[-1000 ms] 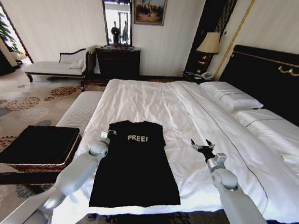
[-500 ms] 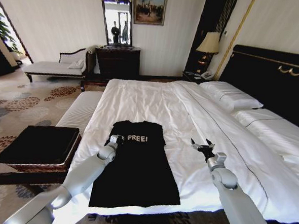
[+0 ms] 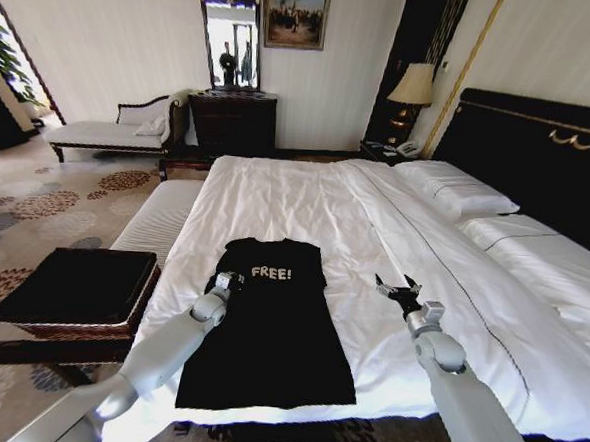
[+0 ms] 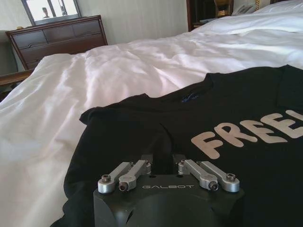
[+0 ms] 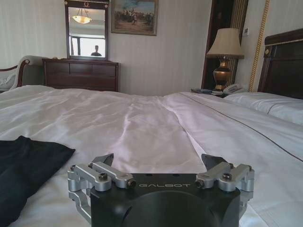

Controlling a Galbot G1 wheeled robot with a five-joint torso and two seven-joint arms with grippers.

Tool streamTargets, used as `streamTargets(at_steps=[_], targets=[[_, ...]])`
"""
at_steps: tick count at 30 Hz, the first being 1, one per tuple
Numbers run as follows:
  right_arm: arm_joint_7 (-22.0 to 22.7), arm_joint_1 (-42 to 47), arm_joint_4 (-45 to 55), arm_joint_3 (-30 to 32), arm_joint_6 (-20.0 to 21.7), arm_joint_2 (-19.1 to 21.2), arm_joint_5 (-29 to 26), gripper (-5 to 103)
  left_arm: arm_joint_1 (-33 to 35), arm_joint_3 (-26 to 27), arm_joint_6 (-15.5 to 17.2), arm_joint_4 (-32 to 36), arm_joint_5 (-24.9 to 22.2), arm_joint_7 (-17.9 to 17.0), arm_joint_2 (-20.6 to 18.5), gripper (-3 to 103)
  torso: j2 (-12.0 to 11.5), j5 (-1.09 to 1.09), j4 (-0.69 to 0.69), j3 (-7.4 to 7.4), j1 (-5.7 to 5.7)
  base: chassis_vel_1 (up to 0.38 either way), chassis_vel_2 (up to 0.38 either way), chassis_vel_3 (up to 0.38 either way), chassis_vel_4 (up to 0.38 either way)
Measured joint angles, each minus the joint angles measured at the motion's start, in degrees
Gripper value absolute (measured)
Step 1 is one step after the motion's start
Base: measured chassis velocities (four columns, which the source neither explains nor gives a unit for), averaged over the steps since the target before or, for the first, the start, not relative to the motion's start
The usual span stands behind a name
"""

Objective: Fold the clothes on the bed and place them into the basket.

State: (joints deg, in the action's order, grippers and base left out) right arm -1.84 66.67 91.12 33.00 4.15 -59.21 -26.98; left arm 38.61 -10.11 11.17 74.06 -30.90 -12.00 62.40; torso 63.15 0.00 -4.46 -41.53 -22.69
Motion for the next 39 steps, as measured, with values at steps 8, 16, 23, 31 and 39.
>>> streamTargets(at_steps=[8,16,23,31,39], targets=[[0.0,0.7,0.8,-0.1,0.0,-0.2,0.5,100,2.8,2.7,0.0,4.6,0.1,-1.0,-1.4,53,0.0,0.0,0.0,0.0,-0.01,0.0,0.0,0.0,0.0],[-1.8,2.0,0.4,-0.5,-3.0,-1.9,2.7,100,9.5,9.3,-0.1,11.1,-0.8,-1.2,-4.8,80,0.0,-0.01,0.01,0.0,0.0,0.0,0.0,0.0,0.0],[-2.9,1.9,-0.6,-1.2,-4.7,-3.1,2.7,100,13.4,12.8,-0.2,14.0,-1.8,-1.2,-6.9,100,0.0,0.0,0.0,0.01,0.0,0.0,0.0,0.0,0.0],[-2.5,2.3,0.1,-1.1,-3.9,-4.1,2.8,100,17.2,16.1,-0.9,18.6,-4.0,-2.1,-8.7,100,0.0,0.0,0.0,0.01,0.01,-0.055,0.063,0.06,-0.059],[-2.4,1.9,-0.2,-1.6,-3.4,-4.0,1.9,100,17.3,16.8,-0.8,18.9,-5.5,-2.4,-8.8,100,0.0,0.0,-0.01,-0.02,-0.08,-0.085,0.079,0.079,-0.089]])
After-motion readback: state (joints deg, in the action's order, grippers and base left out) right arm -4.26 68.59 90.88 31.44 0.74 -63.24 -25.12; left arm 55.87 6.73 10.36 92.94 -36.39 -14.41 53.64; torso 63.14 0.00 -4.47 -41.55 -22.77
